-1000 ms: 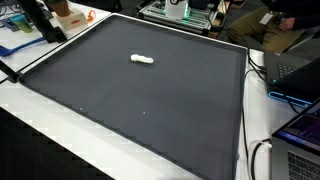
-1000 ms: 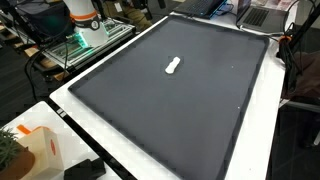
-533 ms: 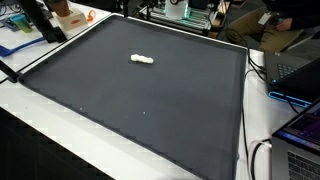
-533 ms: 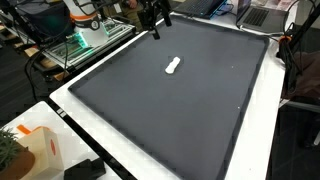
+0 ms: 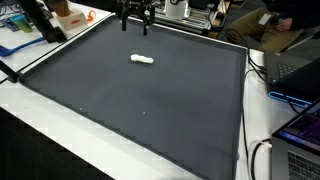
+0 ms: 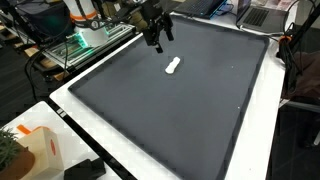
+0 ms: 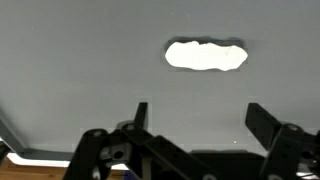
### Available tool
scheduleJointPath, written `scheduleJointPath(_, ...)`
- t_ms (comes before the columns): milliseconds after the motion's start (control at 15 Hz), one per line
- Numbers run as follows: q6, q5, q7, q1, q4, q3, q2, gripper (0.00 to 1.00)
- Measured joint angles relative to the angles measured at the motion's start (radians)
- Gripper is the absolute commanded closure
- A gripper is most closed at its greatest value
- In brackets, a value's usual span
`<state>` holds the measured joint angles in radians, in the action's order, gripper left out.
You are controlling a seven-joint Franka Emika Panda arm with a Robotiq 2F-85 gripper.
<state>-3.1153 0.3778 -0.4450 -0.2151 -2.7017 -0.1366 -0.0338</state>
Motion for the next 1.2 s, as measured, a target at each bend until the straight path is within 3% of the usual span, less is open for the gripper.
scheduleJointPath(200,-0.065,0.060,-0.014,-0.025,-0.020,0.008,0.026,0.00)
scheduleJointPath(667,-0.068,0.070,-0.014,-0.031,-0.018,0.011,0.027,0.00)
scheduleJointPath(1200,-0.169,0.170,-0.011,-0.098,-0.038,0.012,-0.051,0.00)
